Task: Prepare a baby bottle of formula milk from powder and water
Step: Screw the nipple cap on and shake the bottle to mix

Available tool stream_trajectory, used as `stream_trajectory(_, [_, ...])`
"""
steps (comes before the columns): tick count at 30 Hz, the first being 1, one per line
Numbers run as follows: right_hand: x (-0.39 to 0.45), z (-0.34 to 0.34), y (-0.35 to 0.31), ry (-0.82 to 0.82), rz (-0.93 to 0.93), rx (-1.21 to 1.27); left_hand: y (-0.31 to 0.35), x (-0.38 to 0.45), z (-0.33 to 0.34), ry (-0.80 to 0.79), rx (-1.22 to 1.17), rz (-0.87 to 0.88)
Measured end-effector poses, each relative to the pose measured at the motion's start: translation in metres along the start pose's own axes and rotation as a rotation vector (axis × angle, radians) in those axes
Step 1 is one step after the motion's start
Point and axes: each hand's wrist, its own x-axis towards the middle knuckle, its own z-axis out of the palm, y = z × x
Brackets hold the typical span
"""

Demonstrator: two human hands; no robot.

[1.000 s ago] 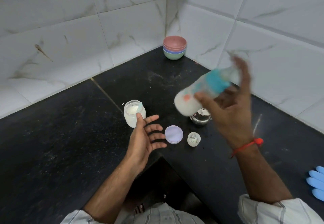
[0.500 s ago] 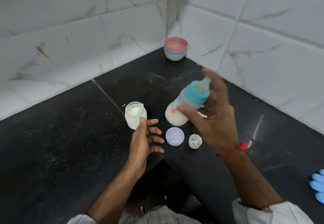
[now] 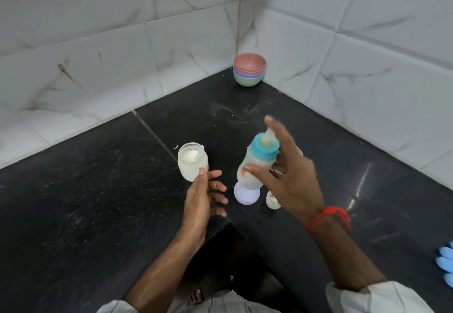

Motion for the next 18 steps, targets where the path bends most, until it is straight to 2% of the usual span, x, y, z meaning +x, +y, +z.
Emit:
stream_trajectory(1, [-0.005, 0.002, 0.001, -0.019, 0.036, -0.004, 0.001, -0.001, 0.0, -0.001, 0.019, 0.011])
stream_trajectory(4, [-0.006, -0.005, -0.006, 0.232, 0.009, 0.073, 0.001, -0.001, 0.002, 0.027, 0.066, 0.059])
stream_trajectory(6, [-0.005, -0.007, -0.004, 0.3, -0.046, 0.072, -0.002, -0.002, 0.002, 0.048, 0.085, 0.063])
stream_trajectory(9, [-0.01, -0.001, 0.005, 0.069, 0.047, -0.012, -0.006, -0.005, 0.003, 0.038, 0.113, 0.071])
stream_trajectory(10, [-0.013, -0.002, 0.003, 0.065, 0.058, -0.013, -0.006, -0.006, 0.003, 0.026, 0.118, 0.08])
stream_trajectory(13, [-0.013, -0.011, -0.005, 0.26, -0.022, 0.024, -0.006, -0.007, 0.005, 0.021, 0.127, 0.101])
stream_trajectory(15, [-0.01, -0.011, -0.002, 0.278, -0.043, -0.028, -0.006, -0.007, 0.005, 0.033, 0.131, 0.091])
stream_trajectory(17, [-0.012, -0.005, 0.003, 0.085, 0.056, -0.085, -0.007, -0.008, 0.006, 0.028, 0.145, 0.088])
stream_trajectory(18, [-0.015, -0.003, 0.003, 0.039, 0.073, -0.106, -0.006, -0.009, 0.006, 0.022, 0.154, 0.091])
